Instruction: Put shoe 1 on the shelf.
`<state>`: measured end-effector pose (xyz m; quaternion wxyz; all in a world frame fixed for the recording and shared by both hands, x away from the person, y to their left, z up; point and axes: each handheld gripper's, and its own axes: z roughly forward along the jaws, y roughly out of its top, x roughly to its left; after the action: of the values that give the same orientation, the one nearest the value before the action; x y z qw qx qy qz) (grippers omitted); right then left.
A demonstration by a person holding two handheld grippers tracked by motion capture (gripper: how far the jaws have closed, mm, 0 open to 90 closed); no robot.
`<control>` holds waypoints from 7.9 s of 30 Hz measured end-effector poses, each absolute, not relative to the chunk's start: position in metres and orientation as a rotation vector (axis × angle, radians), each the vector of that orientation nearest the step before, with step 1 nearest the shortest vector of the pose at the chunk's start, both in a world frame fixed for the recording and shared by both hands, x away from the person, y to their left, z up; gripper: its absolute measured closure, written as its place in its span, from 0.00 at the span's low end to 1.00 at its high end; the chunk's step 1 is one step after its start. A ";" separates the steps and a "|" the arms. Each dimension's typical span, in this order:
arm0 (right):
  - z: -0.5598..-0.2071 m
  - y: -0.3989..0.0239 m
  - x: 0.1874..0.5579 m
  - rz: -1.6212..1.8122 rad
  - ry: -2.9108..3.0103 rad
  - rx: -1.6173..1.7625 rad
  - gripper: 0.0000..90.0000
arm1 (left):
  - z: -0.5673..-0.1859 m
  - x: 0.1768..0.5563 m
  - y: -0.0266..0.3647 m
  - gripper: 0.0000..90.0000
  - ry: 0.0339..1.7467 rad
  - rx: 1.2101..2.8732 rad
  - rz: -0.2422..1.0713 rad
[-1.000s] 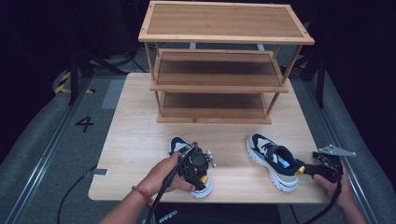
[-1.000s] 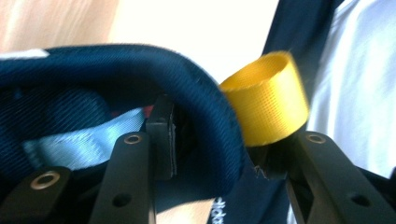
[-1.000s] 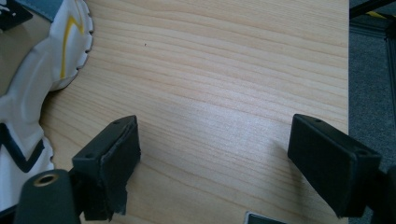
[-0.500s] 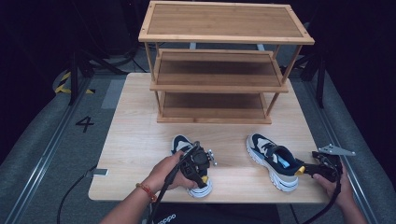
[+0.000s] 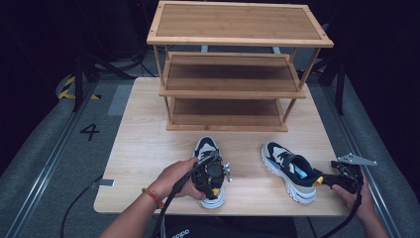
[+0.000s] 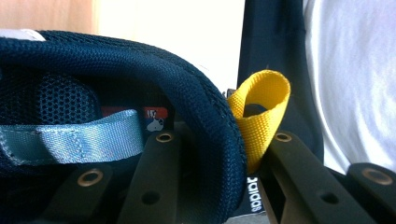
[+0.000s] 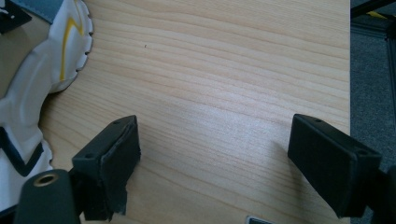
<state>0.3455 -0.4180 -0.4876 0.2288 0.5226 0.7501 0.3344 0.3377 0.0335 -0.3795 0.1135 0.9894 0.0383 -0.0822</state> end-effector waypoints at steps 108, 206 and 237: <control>-0.488 -0.418 0.344 0.920 2.064 1.431 0.20 | -0.202 0.429 0.053 0.31 0.394 2.368 0.671; -0.487 -0.418 0.344 0.926 2.067 1.431 0.20 | -0.288 0.434 0.084 0.27 0.741 2.002 0.681; -0.452 -0.408 0.309 0.940 2.301 1.124 0.33 | -0.452 0.326 0.202 0.26 0.895 2.353 0.526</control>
<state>0.3085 -0.4081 -0.4519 0.2055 0.4031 0.8255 0.3374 0.3257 0.2020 -0.4520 0.2813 0.8780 0.3340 0.1962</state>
